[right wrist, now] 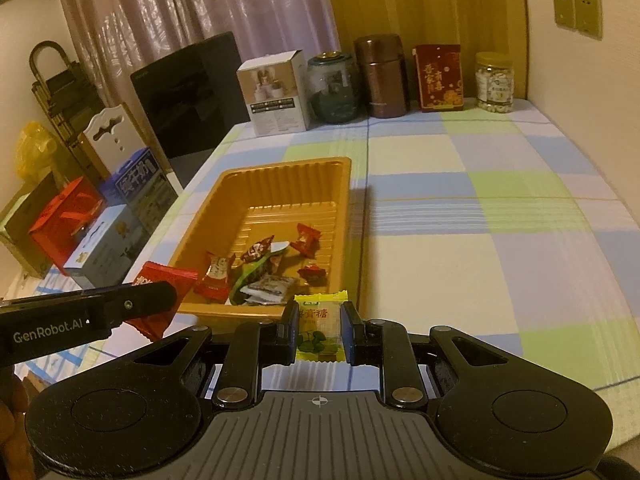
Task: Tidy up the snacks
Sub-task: 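Lower the red square candy into the tray and open the left tool, then lower the yellow-green candy into the tray and open the right tool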
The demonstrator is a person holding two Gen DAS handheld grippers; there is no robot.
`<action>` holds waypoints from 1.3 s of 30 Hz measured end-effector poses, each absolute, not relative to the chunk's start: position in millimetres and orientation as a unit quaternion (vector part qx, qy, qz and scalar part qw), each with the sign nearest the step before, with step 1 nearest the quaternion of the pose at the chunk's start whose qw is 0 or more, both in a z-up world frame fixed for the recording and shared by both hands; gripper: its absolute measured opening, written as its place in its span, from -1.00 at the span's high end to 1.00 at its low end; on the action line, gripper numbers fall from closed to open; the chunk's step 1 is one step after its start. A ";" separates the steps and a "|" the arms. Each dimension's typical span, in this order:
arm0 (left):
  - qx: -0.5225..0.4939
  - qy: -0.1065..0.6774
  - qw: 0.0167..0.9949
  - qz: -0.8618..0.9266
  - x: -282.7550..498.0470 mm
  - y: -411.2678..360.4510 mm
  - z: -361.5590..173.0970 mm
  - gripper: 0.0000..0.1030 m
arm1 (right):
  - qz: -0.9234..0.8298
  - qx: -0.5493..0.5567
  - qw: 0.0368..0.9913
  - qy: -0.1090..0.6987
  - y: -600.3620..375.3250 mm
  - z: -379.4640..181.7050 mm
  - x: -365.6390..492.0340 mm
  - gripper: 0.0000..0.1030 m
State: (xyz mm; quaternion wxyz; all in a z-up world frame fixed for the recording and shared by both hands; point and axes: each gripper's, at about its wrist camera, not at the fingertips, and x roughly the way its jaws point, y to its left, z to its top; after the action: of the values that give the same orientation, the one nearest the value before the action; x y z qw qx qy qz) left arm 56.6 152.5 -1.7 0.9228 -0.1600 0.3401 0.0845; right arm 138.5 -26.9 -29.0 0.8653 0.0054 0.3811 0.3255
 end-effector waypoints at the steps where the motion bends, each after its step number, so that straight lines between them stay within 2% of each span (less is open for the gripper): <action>1: -0.160 0.340 0.923 0.085 59.2 155.2 -1.9 0.53 | 0.327 0.005 0.865 0.381 -24.5 -29.6 141.2 0.57; 21: -0.155 0.358 0.916 0.097 141.9 205.3 -33.8 0.54 | 0.338 0.003 0.854 0.395 29.1 -49.5 214.1 0.57; 22: -0.156 0.355 0.917 0.095 145.2 207.4 -35.6 0.52 | 0.338 0.003 0.854 0.396 30.1 -50.3 216.6 0.57; 24: -0.157 0.352 0.918 0.094 149.8 211.5 -38.6 0.29 | 0.339 0.004 0.853 0.398 32.3 -52.4 220.5 0.57; 30: -0.157 0.351 0.916 0.113 143.3 223.8 -39.4 0.27 | 0.341 0.011 0.850 0.402 34.3 -56.8 227.7 0.57; 31: -0.159 0.350 0.916 0.118 140.1 225.4 -39.0 0.25 | 0.343 0.012 0.849 0.403 35.4 -57.6 227.7 0.57; 33: -0.164 0.347 0.915 0.128 134.3 228.4 -37.7 0.04 | 0.346 0.012 0.847 0.404 37.3 -58.4 228.5 0.57; 39: -0.172 0.345 0.912 0.143 120.0 230.6 -37.0 -0.01 | 0.361 0.024 0.839 0.407 46.5 -56.2 230.0 0.57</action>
State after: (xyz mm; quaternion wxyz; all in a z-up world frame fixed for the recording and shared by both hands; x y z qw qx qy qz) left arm 120.0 230.6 -37.0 0.9115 -0.1724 0.3450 0.1425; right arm 230.0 46.5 -56.2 0.8387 0.0235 0.4071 0.3609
